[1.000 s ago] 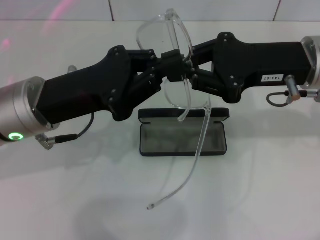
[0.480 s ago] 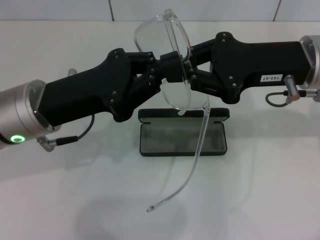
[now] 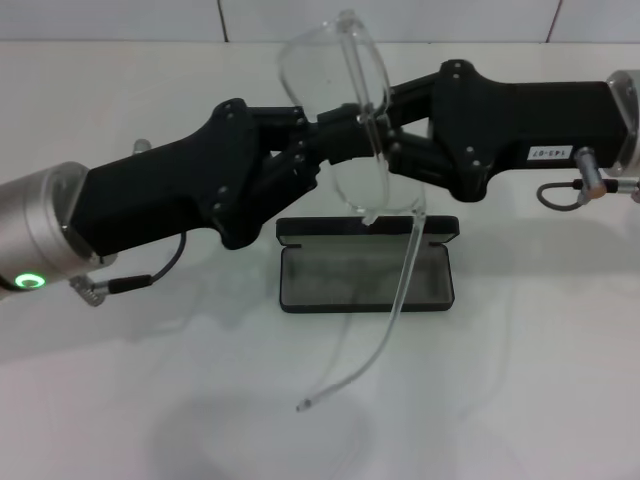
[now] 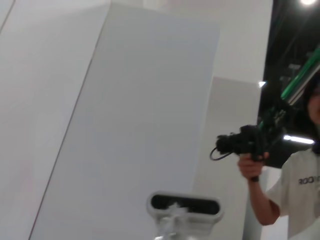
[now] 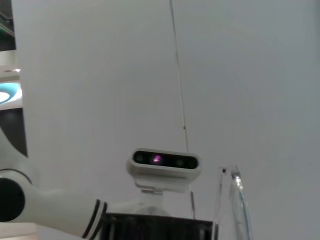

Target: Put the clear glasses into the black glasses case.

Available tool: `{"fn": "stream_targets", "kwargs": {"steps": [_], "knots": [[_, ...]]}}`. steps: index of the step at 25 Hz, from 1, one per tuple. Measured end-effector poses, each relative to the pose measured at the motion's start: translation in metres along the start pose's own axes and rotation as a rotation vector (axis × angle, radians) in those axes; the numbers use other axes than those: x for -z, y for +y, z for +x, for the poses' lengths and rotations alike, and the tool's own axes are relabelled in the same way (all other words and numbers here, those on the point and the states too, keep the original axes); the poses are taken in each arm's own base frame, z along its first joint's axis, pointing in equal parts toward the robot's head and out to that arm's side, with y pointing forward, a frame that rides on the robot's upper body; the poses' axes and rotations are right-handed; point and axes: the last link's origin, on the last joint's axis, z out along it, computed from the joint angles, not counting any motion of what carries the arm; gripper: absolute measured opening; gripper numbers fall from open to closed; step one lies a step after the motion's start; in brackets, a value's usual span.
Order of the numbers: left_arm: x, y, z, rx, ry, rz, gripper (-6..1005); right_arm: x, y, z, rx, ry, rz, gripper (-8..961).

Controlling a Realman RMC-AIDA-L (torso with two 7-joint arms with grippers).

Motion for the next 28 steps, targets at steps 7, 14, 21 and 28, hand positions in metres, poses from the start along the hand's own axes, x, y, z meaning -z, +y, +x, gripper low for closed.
{"fn": "stream_targets", "kwargs": {"steps": [7,14,21,28], "knots": [[0.015,0.004,0.012,-0.031,0.052,0.007,57,0.030,-0.001,-0.003,0.008,-0.059,0.076,173],[0.025,0.005,0.009,-0.021,0.035,0.029,57,0.086,0.017,-0.021,0.023,-0.323,0.115,175],[-0.002,0.011,-0.014,-0.035,-0.101,-0.123,57,0.108,0.013,-0.026,0.025,-0.589,0.213,178],[-0.022,0.018,-0.015,-0.063,-0.036,-0.208,56,0.082,0.003,-0.017,-0.011,-0.602,0.189,180]]}}
